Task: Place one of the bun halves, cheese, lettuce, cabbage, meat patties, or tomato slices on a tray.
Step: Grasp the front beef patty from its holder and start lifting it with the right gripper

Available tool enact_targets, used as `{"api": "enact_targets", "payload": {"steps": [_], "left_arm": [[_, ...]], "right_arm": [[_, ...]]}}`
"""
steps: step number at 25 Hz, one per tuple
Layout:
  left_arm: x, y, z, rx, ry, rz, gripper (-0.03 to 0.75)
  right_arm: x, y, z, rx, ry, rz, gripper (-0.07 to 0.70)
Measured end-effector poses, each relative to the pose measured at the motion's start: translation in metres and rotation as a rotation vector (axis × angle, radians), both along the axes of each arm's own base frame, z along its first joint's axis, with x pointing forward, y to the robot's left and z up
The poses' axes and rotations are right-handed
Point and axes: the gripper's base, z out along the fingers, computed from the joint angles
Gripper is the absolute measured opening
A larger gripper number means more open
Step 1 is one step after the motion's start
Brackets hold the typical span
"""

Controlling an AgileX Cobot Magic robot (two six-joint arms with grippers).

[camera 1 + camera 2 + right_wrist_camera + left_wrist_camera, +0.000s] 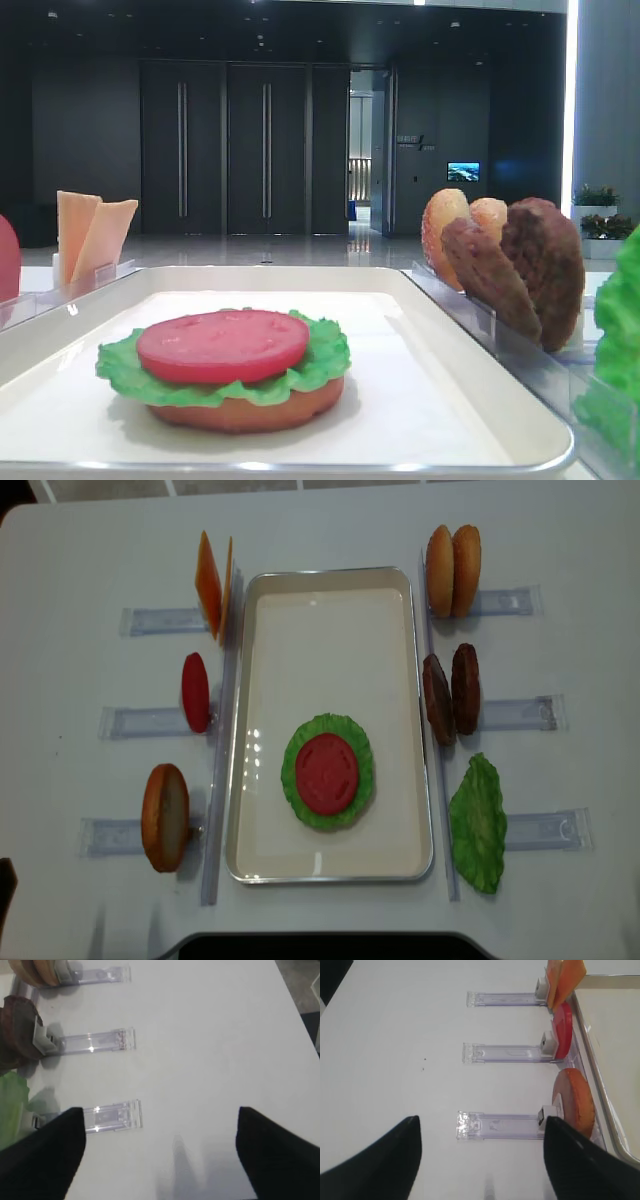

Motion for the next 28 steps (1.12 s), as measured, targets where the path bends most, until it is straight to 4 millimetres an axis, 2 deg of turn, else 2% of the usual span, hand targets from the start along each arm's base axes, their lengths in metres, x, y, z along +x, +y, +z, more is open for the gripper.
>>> {"api": "enact_targets", "payload": {"steps": [4, 8, 12, 16, 22, 28], "left_arm": [[0.000, 0.000, 0.000, 0.000, 0.000, 0.000, 0.580], [0.000, 0.000, 0.000, 0.000, 0.000, 0.000, 0.580], [0.000, 0.000, 0.000, 0.000, 0.000, 0.000, 0.580], [0.000, 0.000, 0.000, 0.000, 0.001, 0.000, 0.580], [0.000, 0.000, 0.000, 0.000, 0.001, 0.000, 0.580], [0.000, 0.000, 0.000, 0.000, 0.001, 0.000, 0.580]], "right_arm": [[0.031, 0.002, 0.016, -0.011, 0.149, 0.000, 0.581], [0.070, 0.007, 0.024, -0.005, 0.300, 0.019, 0.581], [0.117, 0.013, 0.021, -0.002, 0.452, 0.060, 0.581], [0.152, 0.018, 0.018, 0.008, 0.537, 0.076, 0.581], [0.192, 0.021, 0.018, 0.015, 0.585, 0.080, 0.581], [0.217, 0.023, 0.020, 0.016, 0.594, 0.080, 0.581]]}}
